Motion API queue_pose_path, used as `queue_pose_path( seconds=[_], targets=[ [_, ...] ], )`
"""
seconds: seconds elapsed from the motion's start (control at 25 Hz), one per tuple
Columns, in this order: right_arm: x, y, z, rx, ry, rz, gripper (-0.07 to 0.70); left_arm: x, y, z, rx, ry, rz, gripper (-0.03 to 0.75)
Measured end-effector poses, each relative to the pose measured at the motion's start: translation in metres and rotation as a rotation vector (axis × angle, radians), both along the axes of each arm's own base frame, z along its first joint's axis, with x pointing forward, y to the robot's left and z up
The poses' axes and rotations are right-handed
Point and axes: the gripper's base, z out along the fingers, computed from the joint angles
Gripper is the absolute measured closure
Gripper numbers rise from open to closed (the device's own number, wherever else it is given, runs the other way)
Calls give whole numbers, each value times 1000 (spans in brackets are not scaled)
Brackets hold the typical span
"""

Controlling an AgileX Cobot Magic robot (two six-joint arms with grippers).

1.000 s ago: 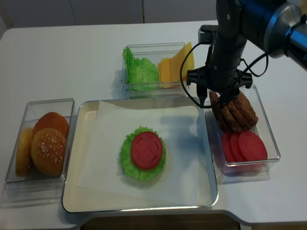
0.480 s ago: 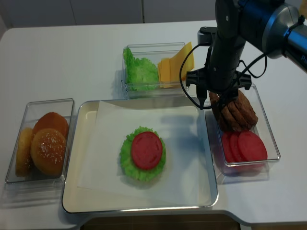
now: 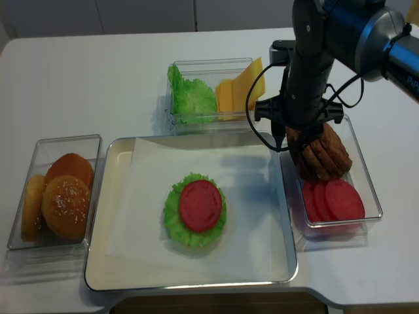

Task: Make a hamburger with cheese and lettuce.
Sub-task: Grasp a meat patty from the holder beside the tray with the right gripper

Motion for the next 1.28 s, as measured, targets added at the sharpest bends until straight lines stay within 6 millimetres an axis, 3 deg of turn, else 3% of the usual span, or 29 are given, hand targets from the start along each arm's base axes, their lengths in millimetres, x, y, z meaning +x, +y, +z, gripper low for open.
queue_pose_path(
  seconds=[0.24,0.64,1.04,1.28],
  targets=[
    [0,-1,0,-9,-1,2,303,0,0,0,0,0,0,363],
    [1,-1,1,-13,-9,15,477,0,0,0,-1,0,1,363],
    [1,-1,1,-18,-8,16,480,0,0,0,-1,0,1,363],
    [3,-1,11,-16,-27,29,497,0,0,0,-1,0,1,363]
  ],
)
